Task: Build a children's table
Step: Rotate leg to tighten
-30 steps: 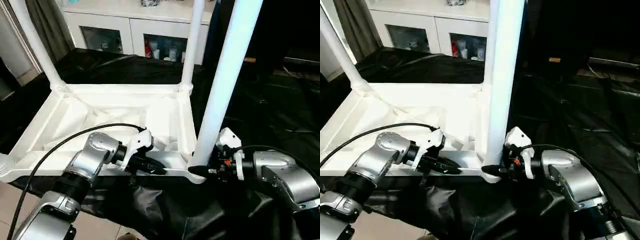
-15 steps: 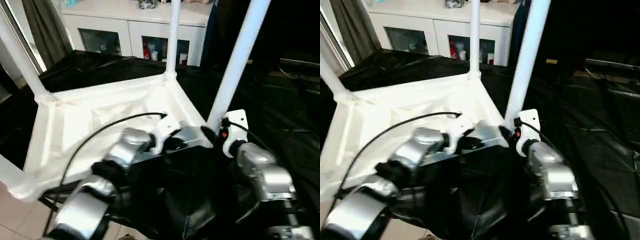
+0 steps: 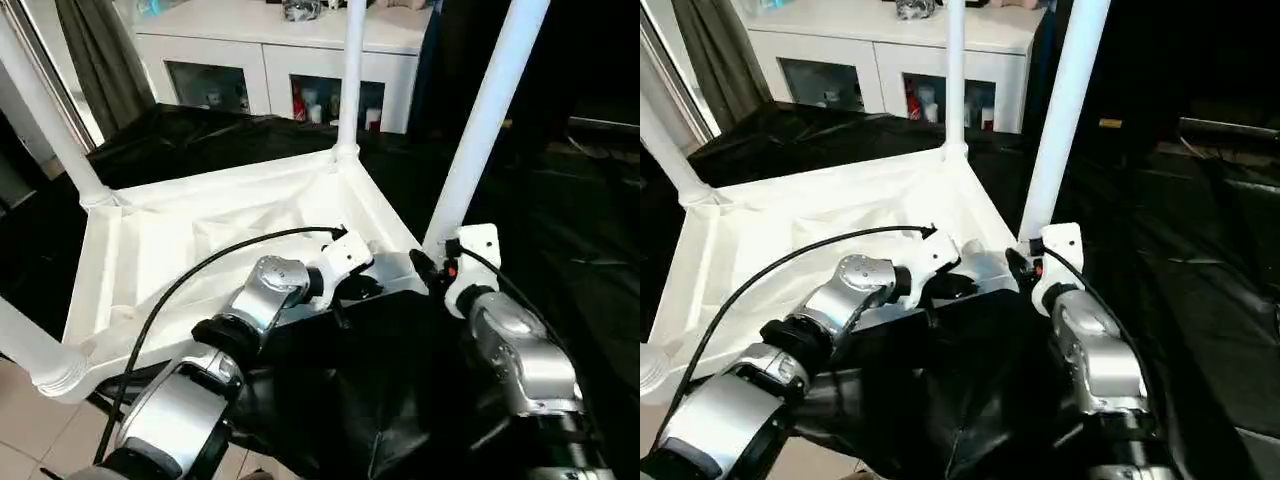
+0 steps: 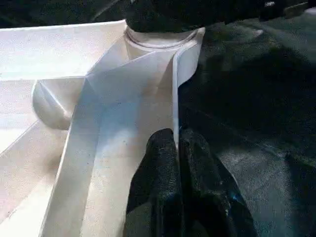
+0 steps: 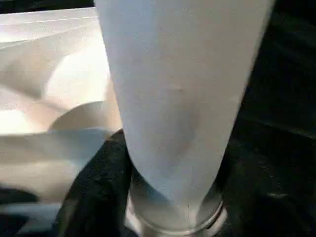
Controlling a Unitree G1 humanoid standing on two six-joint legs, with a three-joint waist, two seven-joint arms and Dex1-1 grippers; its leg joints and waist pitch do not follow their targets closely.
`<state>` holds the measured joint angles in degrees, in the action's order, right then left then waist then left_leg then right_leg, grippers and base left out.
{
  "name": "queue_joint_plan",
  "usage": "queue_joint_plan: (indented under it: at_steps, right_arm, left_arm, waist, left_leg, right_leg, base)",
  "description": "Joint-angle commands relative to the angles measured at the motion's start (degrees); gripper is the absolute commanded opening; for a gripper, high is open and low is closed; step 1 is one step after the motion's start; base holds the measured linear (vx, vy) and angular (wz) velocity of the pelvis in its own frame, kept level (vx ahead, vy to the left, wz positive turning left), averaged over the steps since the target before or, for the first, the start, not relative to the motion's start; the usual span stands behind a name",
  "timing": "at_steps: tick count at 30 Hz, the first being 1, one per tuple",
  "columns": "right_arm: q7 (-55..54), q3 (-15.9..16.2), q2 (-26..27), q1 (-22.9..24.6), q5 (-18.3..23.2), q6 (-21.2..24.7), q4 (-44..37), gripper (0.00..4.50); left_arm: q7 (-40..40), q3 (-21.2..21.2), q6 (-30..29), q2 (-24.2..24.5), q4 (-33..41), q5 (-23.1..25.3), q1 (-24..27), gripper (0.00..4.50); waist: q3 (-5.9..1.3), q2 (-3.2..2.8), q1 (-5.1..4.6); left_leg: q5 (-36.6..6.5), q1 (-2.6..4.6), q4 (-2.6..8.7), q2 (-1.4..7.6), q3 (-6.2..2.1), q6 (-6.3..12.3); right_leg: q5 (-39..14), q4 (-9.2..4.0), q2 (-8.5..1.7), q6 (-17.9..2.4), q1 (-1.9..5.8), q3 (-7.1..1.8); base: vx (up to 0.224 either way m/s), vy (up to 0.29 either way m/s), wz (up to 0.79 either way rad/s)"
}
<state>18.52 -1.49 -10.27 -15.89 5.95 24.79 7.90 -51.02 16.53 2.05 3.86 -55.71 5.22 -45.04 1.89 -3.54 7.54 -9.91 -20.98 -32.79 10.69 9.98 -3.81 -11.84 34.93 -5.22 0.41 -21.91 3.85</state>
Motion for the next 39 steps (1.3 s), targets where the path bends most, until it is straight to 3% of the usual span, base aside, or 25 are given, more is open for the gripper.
queue_joint_plan:
  at_steps: [1, 3, 5, 8, 9, 10, 12, 13, 16, 17, 19, 20, 21, 23, 25, 27, 29, 30, 31, 32, 33, 35, 36, 37, 39]
  right_arm:
    - [6.5, 6.4, -0.1, 1.4, 1.4, 2.5, -1.1, 2.79]
    - [9.2, 7.4, -2.6, 2.3, 1.8, 3.9, -3.6, 2.79]
    - [11.4, 6.1, -5.7, 3.9, 3.5, 6.6, -7.0, 2.79]
    - [14.7, 3.6, -10.9, 7.1, 4.2, 6.8, -10.6, 2.79]
    - [15.6, 3.1, -12.2, 7.9, 4.3, 6.6, -11.5, 2.79]
    - [16.5, 2.4, -13.3, 8.7, 4.6, 6.7, -12.2, 2.79]
    - [18.0, 1.2, -15.4, 10.0, 5.4, 6.9, -13.8, 2.84]
    - [19.3, 0.4, -16.9, 10.9, 5.9, 6.7, -15.1, 2.84]
    - [23.4, -1.8, -21.3, 13.6, 7.5, 6.4, -18.8, 2.84]
    - [24.4, -2.4, -22.3, 14.5, 8.0, 6.4, -19.6, 2.84]
    - [25.7, -3.0, -23.2, 15.1, 8.7, 6.7, -19.9, 2.84]
    - [27.0, -3.3, -24.4, 15.9, 9.7, 6.9, -20.4, 2.84]
    - [29.1, -3.0, -25.6, 16.6, 10.7, 6.9, -21.0, 2.84]
    - [29.8, -2.5, -25.4, 16.2, 11.4, 6.9, -21.4, 2.84]
    - [29.5, -1.4, -23.8, 14.6, 12.5, 7.4, -21.4, 2.84]
    - [28.7, 0.1, -21.8, 13.0, 13.0, 7.6, -20.8, 2.84]
    - [28.3, 1.2, -20.4, 12.0, 12.8, 7.3, -20.2, 2.84]
    - [27.5, 2.3, -18.9, 10.9, 12.3, 7.0, -19.4, 2.84]
    - [26.9, 2.9, -17.7, 10.0, 12.1, 7.1, -18.7, 2.84]
    - [26.8, 3.0, -17.5, 9.9, 12.1, 7.1, -18.6, 2.84]
    - [24.8, 4.2, -14.2, 7.7, 11.4, 6.4, -16.4, 2.84]
    - [23.1, 4.7, -11.9, 6.2, 10.8, 5.7, -14.4, 2.84]
    - [19.9, 5.3, -7.5, 3.4, 10.2, 5.0, -10.7, 2.84]
    - [18.7, 5.4, -5.9, 2.5, 10.1, 4.9, -9.6, 2.84]
    - [17.3, 5.4, -4.0, 1.5, 10.2, 4.6, -8.2, 2.84]
  left_arm:
    - [-0.9, -0.9, 2.4, -0.1, 1.8, -1.1, 0.2, 0.0]
    - [-1.8, -0.8, 2.9, 0.2, 2.2, -1.3, 0.6, 0.0]
    - [-2.6, -1.0, 3.0, 0.5, 2.4, -1.8, 1.0, 0.0]
    - [-2.8, -1.9, 3.4, 0.3, 2.8, -2.8, 1.4, 0.0]
    - [-3.3, -2.4, 3.1, 0.2, 3.0, -3.4, 1.5, 0.0]
    - [-4.2, -2.8, 2.3, 0.2, 3.3, -4.1, 1.8, 0.0]
    - [-5.3, -3.3, 1.8, 0.5, 4.6, -5.0, 2.6, 0.45]
    - [-6.1, -4.1, 0.3, 0.9, 6.5, -6.2, 3.4, 0.57]
    - [-6.9, -5.9, -2.2, 2.6, 11.9, -8.1, 5.6, 0.67]
    - [-7.0, -6.1, -2.8, 3.3, 13.4, -8.4, 6.4, 0.8]
    - [-7.5, -6.5, -3.8, 4.4, 15.8, -9.0, 7.5, 0.98]
    - [-8.0, -7.0, -5.1, 5.7, 18.6, -9.6, 8.9, 1.0]
    - [-9.1, -8.0, -7.9, 8.3, 24.7, -10.8, 12.2, 1.1]
    - [-10.1, -8.7, -10.7, 10.5, 30.2, -12.0, 15.3, 1.23]
    - [-11.6, -9.5, -15.5, 14.0, 38.8, -14.0, 20.4, 1.35]
    - [-12.7, -10.2, -20.5, 17.5, 47.0, -16.2, 25.6, 1.55]
    - [-13.3, -10.8, -23.1, 19.5, 51.1, -17.4, 28.5, 1.77]
    - [-14.0, -11.4, -25.5, 21.4, 54.6, -18.5, 31.2, 1.81]
    - [-14.5, -11.7, -27.4, 22.8, 57.1, -19.3, 33.0, 1.86]
    - [-14.6, -11.8, -27.7, 23.1, 57.5, -19.5, 33.3, 1.96]
    - [-15.8, -13.0, -31.9, 26.5, 63.3, -21.9, 37.9, 2.21]
    - [-16.1, -14.3, -35.0, 28.6, 66.9, -23.9, 40.9, 2.21]
    - [-16.7, -17.3, -39.6, 32.0, 71.9, -26.6, 46.5, 2.25]
    - [-16.6, -18.5, -40.8, 33.0, 73.4, -27.1, 48.6, 2.29]
    - [-16.1, -20.3, -40.8, 33.4, 74.1, -26.4, 51.3, 2.59]
  waist:
    - [-2.75, 0.91, -0.04]
    - [-2.63, 0.73, -0.13]
    - [-2.58, 0.85, -0.02]
    - [-2.62, 0.5, 0.1]
    - [-2.71, 0.81, 0.61]
    - [-2.83, 0.27, 0.59]
    - [-2.94, 0.24, 0.49]
    - [-2.86, 0.72, 0.48]
    - [-3.0, 0.49, 0.88]
    - [-3.12, 1.36, 1.25]
    - [-2.76, 1.48, 1.07]
    - [-2.62, 1.8, 0.99]
    - [-2.53, 1.6, 0.98]
    - [-2.82, 1.54, 0.71]
    - [-2.73, 1.2, 0.38]
    - [-2.75, 1.23, 0.42]
    - [-2.82, 0.91, 0.34]
    - [-2.75, 1.04, 0.51]
    - [-2.49, 1.21, 0.29]
    - [-2.58, 1.01, 0.48]
    - [-2.56, 1.1, 0.35]
    - [-2.31, 1.2, 0.14]
    - [-2.4, 1.36, -0.3]
    - [-2.06, 1.48, -0.81]
    - [-2.03, 1.23, -0.97]
  left_leg:
    - [-12.6, 0.11, 3.82, 2.02, -0.94, 1.76]
    - [-12.5, 0.03, 3.86, 1.94, -0.93, 1.91]
    - [-12.5, 0.19, 3.79, 2.15, -0.89, 2.31]
    - [-12.3, 0.26, 3.68, 2.14, -0.81, 2.28]
    - [-11.9, 0.54, 3.45, 2.3, -0.72, 2.86]
    - [-11.0, 0.07, 3.4, 2.1, -0.76, 3.32]
    - [-10.7, 0.0, 3.34, 2.05, -0.77, 3.62]
    - [-10.5, -0.15, 3.28, 2.0, -0.76, 3.99]
    - [-9.3, -0.33, 3.1, 2.28, -0.75, 4.96]
    - [-8.5, -0.39, 3.02, 2.46, -0.81, 5.63]
    - [-9.3, -0.49, 3.26, 2.36, -0.78, 5.82]
    - [-9.4, -0.44, 3.31, 2.37, -0.7, 5.73]
    - [-9.5, -0.42, 3.37, 2.6, -0.76, 5.63]
    - [-9.0, -0.49, 3.41, 2.84, -0.98, 5.55]
    - [-8.1, -0.35, 3.16, 2.55, -0.69, 5.9]
    - [-7.7, -0.31, 3.15, 2.66, -0.65, 5.94]
    - [-7.2, -0.35, 3.14, 2.63, -0.6, 5.72]
    - [-8.3, -0.09, 3.09, 2.69, -0.53, 5.21]
    - [-9.0, -0.38, 3.39, 2.57, -0.47, 4.83]
    - [-9.7, -0.15, 3.32, 2.64, -0.54, 4.29]
    - [-10.7, -0.15, 3.61, 2.66, -0.71, 3.23]
    - [-11.2, -0.29, 3.87, 2.55, -0.57, 3.15]
    - [-13.4, 0.02, 3.79, 2.51, -0.49, 1.59]
    - [-14.1, -0.44, 4.35, 2.25, -0.64, 1.01]
    - [-16.1, 0.41, 4.29, 2.37, -0.61, 0.14]
  right_leg:
    - [-7.4, -4.76, -3.47, -9.6, 2.72, -2.53]
    - [-8.1, -4.8, -3.49, -9.7, 2.68, -2.46]
    - [-8.4, -4.9, -3.54, -9.6, 2.72, -2.66]
    - [-8.6, -4.96, -3.48, -9.8, 2.65, -2.63]
    - [-7.5, -4.91, -3.57, -10.1, 2.57, -2.77]
    - [-6.9, -4.68, -3.59, -10.3, 2.81, -2.66]
    - [-7.5, -4.79, -3.51, -10.2, 2.84, -2.48]
    - [-7.9, -4.84, -3.58, -10.3, 2.92, -2.4]
    - [-7.5, -4.55, -3.77, -11.4, 2.94, -2.37]
    - [-7.1, -4.21, -3.85, -11.4, 2.86, -2.39]
    - [-11.1, -4.64, -3.79, -10.2, 2.61, -2.22]
    - [-11.9, -4.86, -3.73, -10.0, 2.46, -2.26]
    - [-11.8, -4.77, -3.78, -10.3, 2.28, -2.38]
    - [-9.3, -4.18, -3.87, -10.9, 2.5, -2.34]
    - [-7.3, -4.11, -3.37, -11.6, 1.96, -2.28]
    - [-7.0, -3.98, -3.31, -12.2, 1.78, -2.31]
    - [-6.8, -3.67, -3.05, -12.6, 1.51, -2.26]
    - [-7.8, -3.72, -3.04, -12.6, 1.3, -2.36]
    - [-9.1, -3.89, -2.88, -12.3, 1.28, -2.35]
    - [-9.7, -3.69, -2.99, -12.3, 1.19, -2.36]
    - [-11.0, -3.49, -3.13, -12.2, 1.11, -2.45]
    - [-12.0, -3.89, -2.84, -11.6, 1.05, -2.44]
    - [-12.5, -3.61, -2.85, -12.0, 0.63, -2.51]
    - [-13.8, -3.78, -2.66, -11.4, 0.97, -2.41]
    - [-14.8, -4.09, -2.53, -10.7, 0.52, -2.6]
  base:
    - [0.0, 0.0, 0.0]
    - [0.0, 0.0, 0.0]
    - [0.0, 0.0, 0.0]
    - [0.0, 0.0, 0.0]
    - [0.0, 0.0, 0.0]
    - [0.0, 0.0, 0.0]
    - [0.0, 0.0, 0.0]
    - [0.0, 0.0, 0.0]
    - [0.0, 0.0, 0.0]
    - [0.0, 0.0, 0.0]
    - [0.0, 0.0, 0.0]
    - [0.0, 0.0, 0.0]
    - [0.0, 0.0, 0.0]
    - [0.0, 0.0, 0.0]
    - [0.0, 0.0, 0.0]
    - [0.0, 0.0, 0.0]
    - [0.0, 0.0, 0.0]
    - [0.0, 0.0, 0.0]
    - [0.0, 0.0, 0.0]
    - [0.0, 0.0, 0.0]
    - [0.0, 0.0, 0.0]
    - [0.0, 0.0, 0.0]
    - [0.0, 0.0, 0.0]
    - [0.0, 0.0, 0.0]
    - [0.0, 0.0, 0.0]
